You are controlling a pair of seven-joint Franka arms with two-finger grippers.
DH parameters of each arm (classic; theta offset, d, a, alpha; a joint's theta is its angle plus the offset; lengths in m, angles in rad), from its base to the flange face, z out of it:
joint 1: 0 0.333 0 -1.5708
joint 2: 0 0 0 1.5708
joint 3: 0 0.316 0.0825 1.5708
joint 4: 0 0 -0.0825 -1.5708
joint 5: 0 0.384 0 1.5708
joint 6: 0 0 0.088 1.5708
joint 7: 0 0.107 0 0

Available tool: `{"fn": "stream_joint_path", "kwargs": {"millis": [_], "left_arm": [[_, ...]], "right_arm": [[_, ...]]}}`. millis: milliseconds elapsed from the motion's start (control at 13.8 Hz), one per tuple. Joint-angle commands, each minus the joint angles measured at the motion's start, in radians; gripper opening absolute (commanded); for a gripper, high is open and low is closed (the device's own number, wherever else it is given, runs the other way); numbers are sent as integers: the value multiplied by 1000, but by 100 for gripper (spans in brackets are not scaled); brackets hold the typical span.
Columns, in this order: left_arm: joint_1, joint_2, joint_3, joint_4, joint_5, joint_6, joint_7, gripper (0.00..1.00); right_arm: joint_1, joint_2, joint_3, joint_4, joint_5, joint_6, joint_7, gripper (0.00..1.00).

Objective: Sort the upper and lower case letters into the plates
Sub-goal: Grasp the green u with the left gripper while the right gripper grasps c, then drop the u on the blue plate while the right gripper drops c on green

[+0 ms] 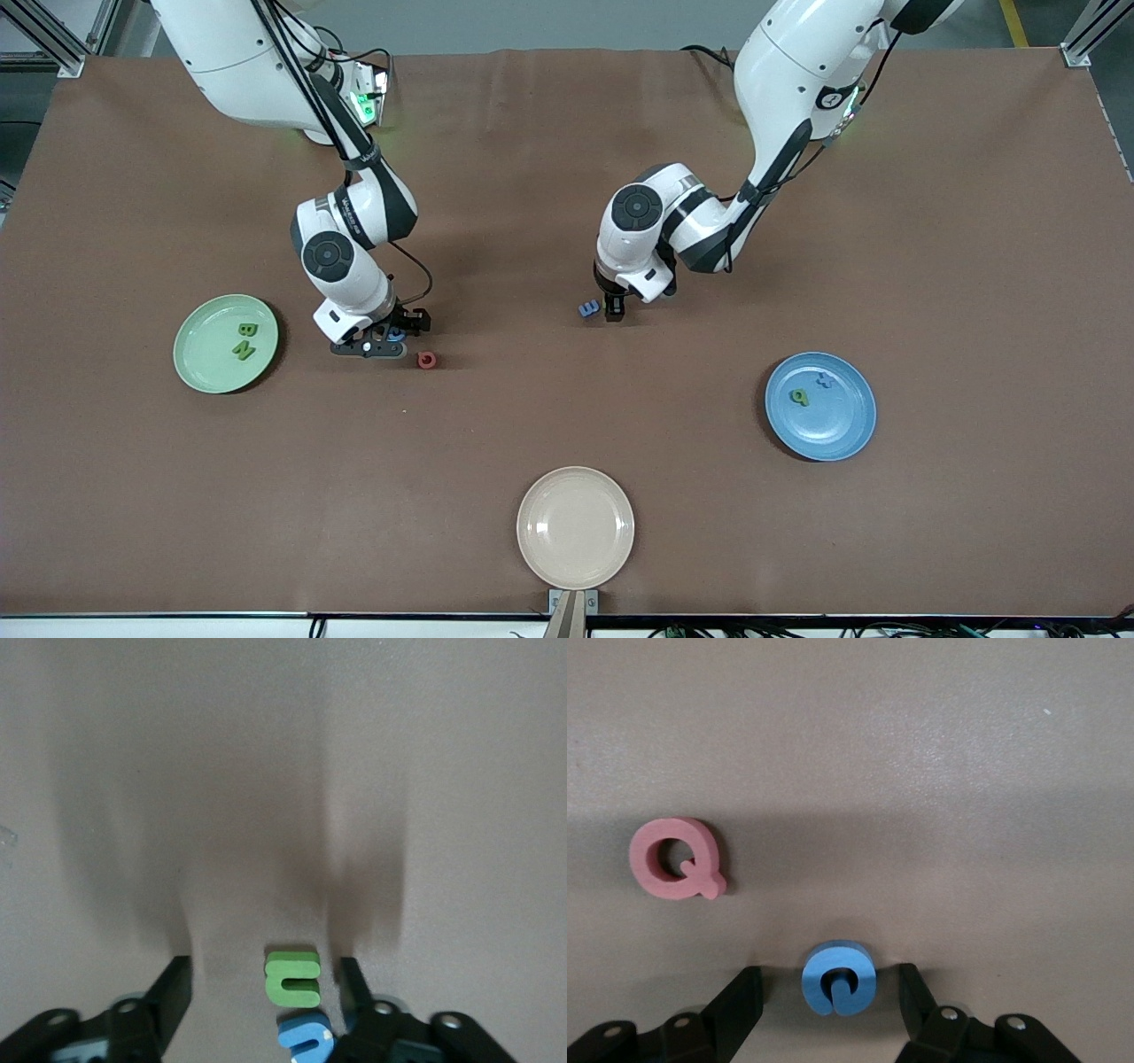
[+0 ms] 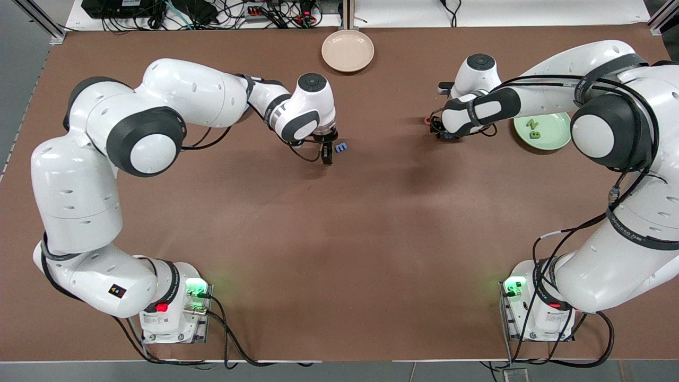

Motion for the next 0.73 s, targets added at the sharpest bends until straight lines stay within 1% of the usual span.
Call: {"fn": "stream_joint_path", "kwargs": {"millis": [0,218,290,363,508,653], "left_arm": [[-2,21,-2,13,20,6,5,55],[9,46,0,50,18,-12,23,26],[12,46,1,68,18,-37,34,11],[15,43,4,99,18,-101,78,0],[21,29,9,163,18,-243,155,0],[83,-5,9,202,20,-320,260,0]], "right_arm": [[-18,13,-8,0,1,14,4,57],[-34,13,-8,3,-7,16,2,54],[-35,14,-6,3,-9,25,2,51],[-34,17,-8,3,-7,29,1,50],[-34,25,-8,3,-7,37,2,49],[-31,32,-6,3,-7,43,1,45]]}}
